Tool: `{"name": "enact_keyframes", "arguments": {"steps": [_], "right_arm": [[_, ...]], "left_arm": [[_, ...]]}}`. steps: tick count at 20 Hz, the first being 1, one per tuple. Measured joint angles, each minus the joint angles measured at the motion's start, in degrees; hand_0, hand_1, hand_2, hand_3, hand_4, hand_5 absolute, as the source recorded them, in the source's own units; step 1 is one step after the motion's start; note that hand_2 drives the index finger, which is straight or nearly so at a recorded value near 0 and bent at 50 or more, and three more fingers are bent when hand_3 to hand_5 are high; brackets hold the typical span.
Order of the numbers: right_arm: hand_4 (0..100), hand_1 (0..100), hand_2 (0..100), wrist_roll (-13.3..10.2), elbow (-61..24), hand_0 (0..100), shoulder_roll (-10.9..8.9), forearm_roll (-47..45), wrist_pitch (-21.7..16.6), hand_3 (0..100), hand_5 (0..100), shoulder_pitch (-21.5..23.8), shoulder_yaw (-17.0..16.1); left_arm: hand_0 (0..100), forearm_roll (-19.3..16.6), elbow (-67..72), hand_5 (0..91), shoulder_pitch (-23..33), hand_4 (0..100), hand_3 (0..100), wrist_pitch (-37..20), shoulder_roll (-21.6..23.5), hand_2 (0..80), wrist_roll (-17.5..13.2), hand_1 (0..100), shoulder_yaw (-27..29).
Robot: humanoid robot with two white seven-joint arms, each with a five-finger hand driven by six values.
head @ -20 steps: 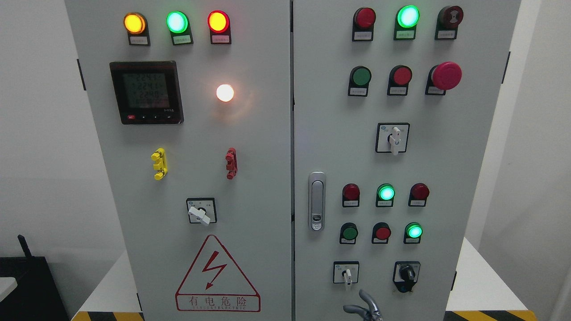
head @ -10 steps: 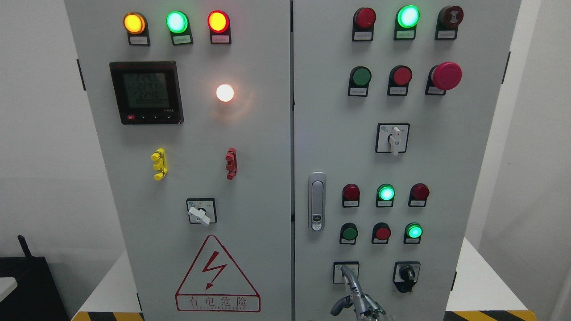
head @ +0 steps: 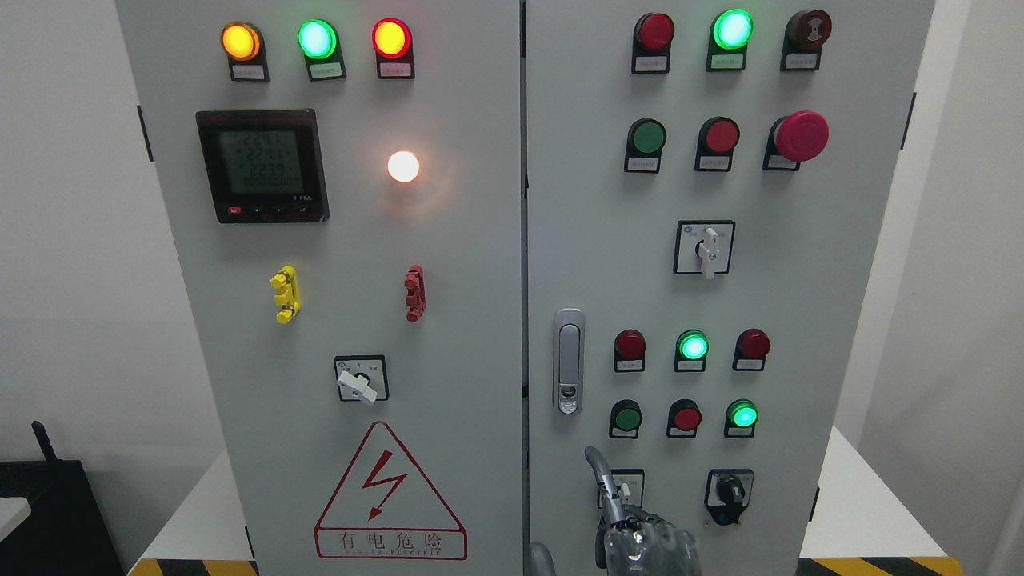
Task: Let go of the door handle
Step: 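Raise the right hand toward the silver lever door handle, then position the right hand just below the silver handle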
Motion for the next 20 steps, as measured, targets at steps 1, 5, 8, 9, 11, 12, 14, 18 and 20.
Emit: {"name": "enact_keyframes", "arguments": {"steps": [1,5,8,9,11,12,14,18,20], "right_arm": [[94,29,0,0.0,0.5,30,0.01,0.82,0.4,100,100,-0.51,0.01],[93,29,0,0.4,2.45,31,0.08,3.7,1.64,100,100,-2.22,-0.08],[93,29,0,0.65,3.72,31,0.11,5.13,2.14,100,100,-3.49,-0.34],[93,29,0,0.68,4.17,31,0.12,5.66,2.19,100,100,-3.98,-0.5],[93,29,0,0.72,4.99,32,0.15,6.43,2.25,100,100,-4.98,-0.87],[93,29,0,0.75,5.37,32,0.16,6.74,2.3,100,100,-5.45,-1.04],[93,29,0,0.82,6.03,32,0.18,7.19,2.37,100,100,-6.14,-1.32],[93,29,0,1.07,7.04,33,0.2,7.8,2.38,100,100,-7.01,-1.77],[93,29,0,1.68,7.42,33,0.2,7.98,2.38,100,100,-7.27,-1.95]], "left_arm": [[12,0.0,0.0,0.0,0.0,0,0,0.0,0.0,0.0,0.0,39,0.0],[12,0.0,0.0,0.0,0.0,0,0,0.0,0.0,0.0,0.0,39,0.0],[12,0.0,0.0,0.0,0.02,0,0,0.0,0.0,0.0,0.0,39,0.0],[12,0.0,0.0,0.0,0.02,0,0,0.0,0.0,0.0,0.0,39,0.0],[12,0.0,0.0,0.0,0.02,0,0,0.0,0.0,0.0,0.0,39,0.0],[12,0.0,0.0,0.0,0.02,0,0,0.0,0.0,0.0,0.0,39,0.0],[12,0.0,0.0,0.0,0.02,0,0,0.0,0.0,0.0,0.0,39,0.0],[12,0.0,0.0,0.0,0.02,0,0,0.0,0.0,0.0,0.0,39,0.0],[12,0.0,0.0,0.0,0.02,0,0,0.0,0.0,0.0,0.0,39,0.0]]}}
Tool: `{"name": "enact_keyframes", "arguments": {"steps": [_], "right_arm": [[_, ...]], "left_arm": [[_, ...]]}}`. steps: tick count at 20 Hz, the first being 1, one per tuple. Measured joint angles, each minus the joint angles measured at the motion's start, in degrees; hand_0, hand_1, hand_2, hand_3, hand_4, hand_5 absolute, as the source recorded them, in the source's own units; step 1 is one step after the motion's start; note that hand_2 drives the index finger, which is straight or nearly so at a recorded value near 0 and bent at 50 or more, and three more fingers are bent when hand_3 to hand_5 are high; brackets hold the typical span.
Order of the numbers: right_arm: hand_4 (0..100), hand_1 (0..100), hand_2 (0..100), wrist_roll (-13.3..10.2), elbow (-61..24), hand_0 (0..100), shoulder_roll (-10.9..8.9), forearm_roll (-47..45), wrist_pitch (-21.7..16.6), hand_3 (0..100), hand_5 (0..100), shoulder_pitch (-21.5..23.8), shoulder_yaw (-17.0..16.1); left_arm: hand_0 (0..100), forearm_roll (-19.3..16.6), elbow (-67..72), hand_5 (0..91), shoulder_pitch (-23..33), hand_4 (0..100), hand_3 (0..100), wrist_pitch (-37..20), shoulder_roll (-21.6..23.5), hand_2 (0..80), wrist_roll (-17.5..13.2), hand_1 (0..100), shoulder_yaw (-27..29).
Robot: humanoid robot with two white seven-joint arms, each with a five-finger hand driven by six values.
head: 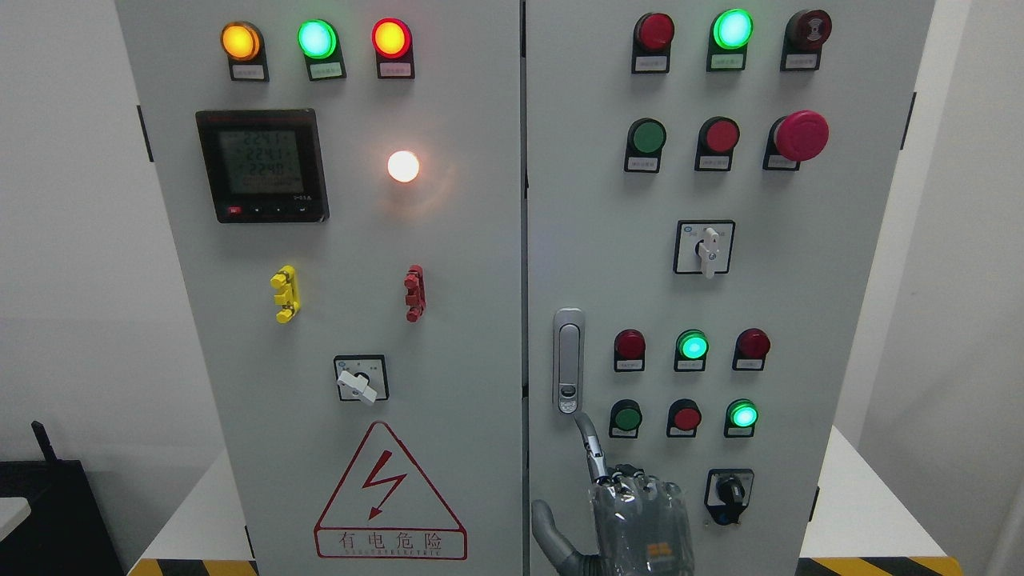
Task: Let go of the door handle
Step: 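Position the right hand just below the silver handle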
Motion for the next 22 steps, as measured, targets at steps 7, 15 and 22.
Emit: {"name": "enact_keyframes", "arguments": {"steps": [7,15,22], "right_arm": [[93,29,0,0.38,1.41,33,0.01,0.3,0.0,100,100,-1.42,-0.69],[93,29,0,0.46,2.18,34,0.03,0.38,-0.27,100,100,-2.32,-1.2],[94,29,0,0.57,2.55,34,0.05,0.4,-0.29,100,100,-2.59,-1.38]], "left_arm": [[12,0.0,0.0,0.0,0.0,0,0,0.0,0.0,0.0,0.0,39,0.0],[12,0.0,0.0,0.0,0.0,0,0,0.0,0.0,0.0,0.0,39,0.0],[12,0.0,0.0,0.0,0.0,0,0,0.0,0.0,0.0,0.0,39,0.0]]}}
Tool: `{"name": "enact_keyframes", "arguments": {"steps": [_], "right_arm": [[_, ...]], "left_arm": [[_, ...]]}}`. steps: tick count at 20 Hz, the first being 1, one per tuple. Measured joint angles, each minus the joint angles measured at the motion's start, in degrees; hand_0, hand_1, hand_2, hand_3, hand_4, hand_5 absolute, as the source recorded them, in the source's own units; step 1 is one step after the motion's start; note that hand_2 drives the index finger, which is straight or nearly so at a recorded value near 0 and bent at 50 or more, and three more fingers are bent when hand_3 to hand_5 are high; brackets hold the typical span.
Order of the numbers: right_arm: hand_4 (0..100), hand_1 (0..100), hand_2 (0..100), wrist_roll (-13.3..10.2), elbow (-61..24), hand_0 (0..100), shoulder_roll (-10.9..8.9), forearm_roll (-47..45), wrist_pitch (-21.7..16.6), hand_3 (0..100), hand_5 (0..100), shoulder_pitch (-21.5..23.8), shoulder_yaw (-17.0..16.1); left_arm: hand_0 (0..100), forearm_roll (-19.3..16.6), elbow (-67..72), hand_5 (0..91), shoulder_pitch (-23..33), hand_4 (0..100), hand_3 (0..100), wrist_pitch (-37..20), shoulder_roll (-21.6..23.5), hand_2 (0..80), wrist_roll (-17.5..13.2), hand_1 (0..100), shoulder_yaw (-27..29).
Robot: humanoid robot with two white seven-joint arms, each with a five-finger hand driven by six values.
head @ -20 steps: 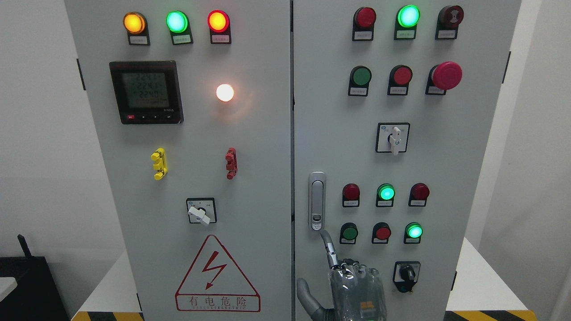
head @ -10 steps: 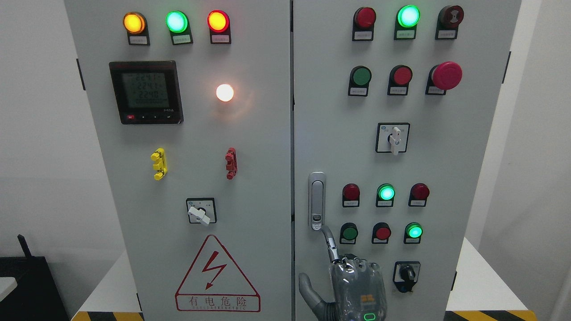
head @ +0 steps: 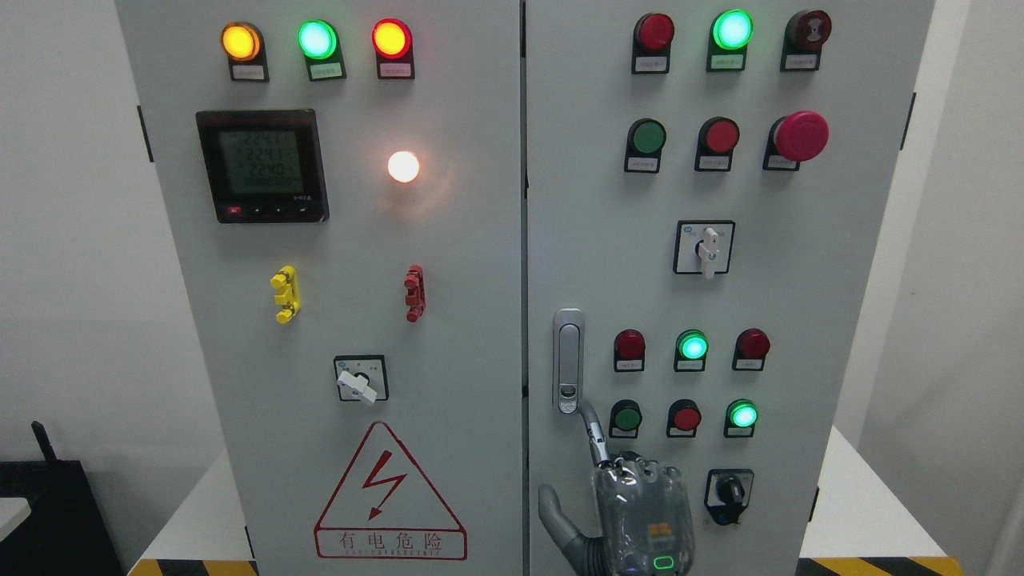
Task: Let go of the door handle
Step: 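Position the right hand just below the silver handle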
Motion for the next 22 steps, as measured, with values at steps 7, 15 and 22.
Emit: {"name": "enact_keyframes", "arguments": {"steps": [7,15,22], "right_arm": [[94,29,0,0.05,0.22,34,0.01,0.07,-0.07,100,100,-0.11,-0.08],[94,29,0,0.07,0.18,34,0.05,0.15,-0.14,100,100,-0.11,-0.02],[94,28,0,0.26,0.11,34,0.15,0.12,-0.22,100,100,-0.06,0.08]], "left_arm": [[12,0.0,0.0,0.0,-0.02,0,0,0.0,0.0,0.0,0.0,39,0.0],[12,0.0,0.0,0.0,-0.02,0,0,0.0,0.0,0.0,0.0,39,0.0],[12,0.0,0.0,0.0,0.01,0,0,0.0,0.0,0.0,0.0,39,0.0]]}}
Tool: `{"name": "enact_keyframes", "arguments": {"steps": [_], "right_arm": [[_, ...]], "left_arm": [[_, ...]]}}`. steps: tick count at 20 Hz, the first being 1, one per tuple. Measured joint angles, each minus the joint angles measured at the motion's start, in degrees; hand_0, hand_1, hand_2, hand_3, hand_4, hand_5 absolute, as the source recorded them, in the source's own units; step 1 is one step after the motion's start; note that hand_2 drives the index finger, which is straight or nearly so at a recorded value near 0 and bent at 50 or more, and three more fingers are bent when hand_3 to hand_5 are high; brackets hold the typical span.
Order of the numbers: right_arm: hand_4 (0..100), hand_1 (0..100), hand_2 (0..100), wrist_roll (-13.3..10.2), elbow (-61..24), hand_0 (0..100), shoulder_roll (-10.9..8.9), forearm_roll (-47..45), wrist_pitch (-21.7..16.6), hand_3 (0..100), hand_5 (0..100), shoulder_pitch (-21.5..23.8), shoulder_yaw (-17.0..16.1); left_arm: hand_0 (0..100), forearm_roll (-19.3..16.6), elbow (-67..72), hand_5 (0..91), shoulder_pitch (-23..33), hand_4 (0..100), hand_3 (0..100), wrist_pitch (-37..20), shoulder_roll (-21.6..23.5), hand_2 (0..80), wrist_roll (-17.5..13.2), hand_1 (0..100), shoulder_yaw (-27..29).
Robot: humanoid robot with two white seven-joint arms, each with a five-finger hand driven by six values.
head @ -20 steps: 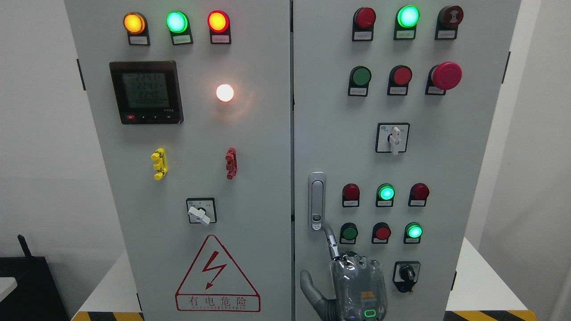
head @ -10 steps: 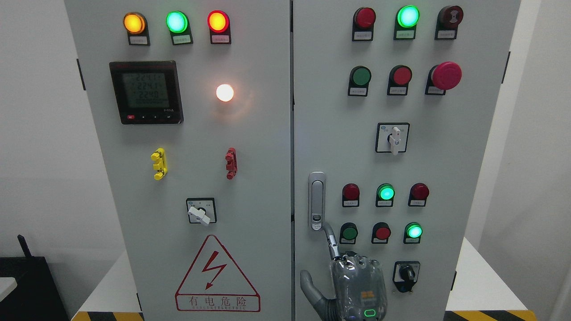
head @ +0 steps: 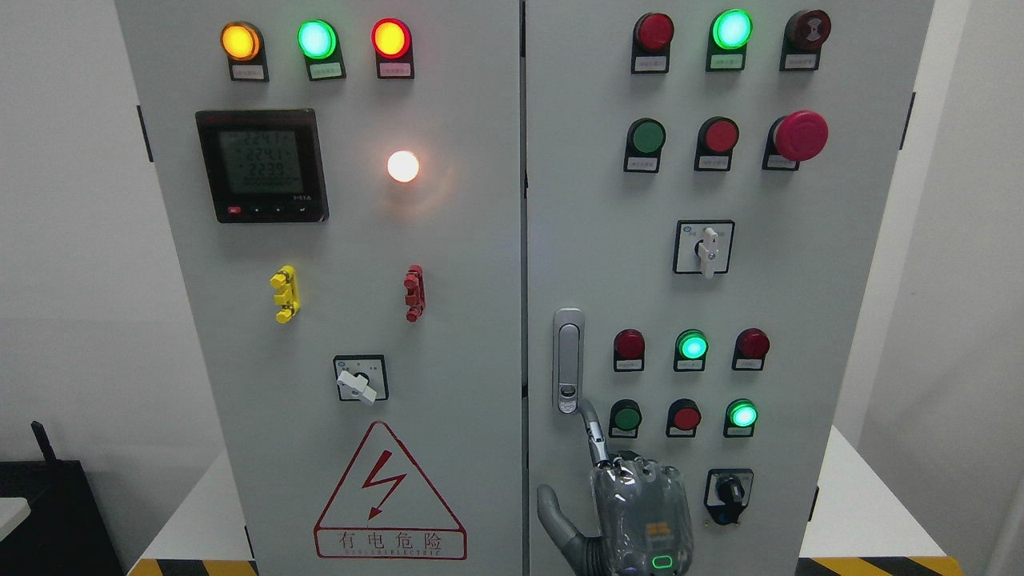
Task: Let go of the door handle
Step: 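Position the right hand just below the silver handle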
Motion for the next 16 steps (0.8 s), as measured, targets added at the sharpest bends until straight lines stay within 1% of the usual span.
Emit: {"name": "enact_keyframes", "arguments": {"steps": [16], "right_arm": [[94,28,0,-0.33,-0.27,35,0.16,-0.02,-0.09,100,100,0.56,0.05]], "left_arm": [[12,0.0,0.0,0.0,0.0,0,0,0.0,0.0,0.0,0.0,39,0.0]]}}
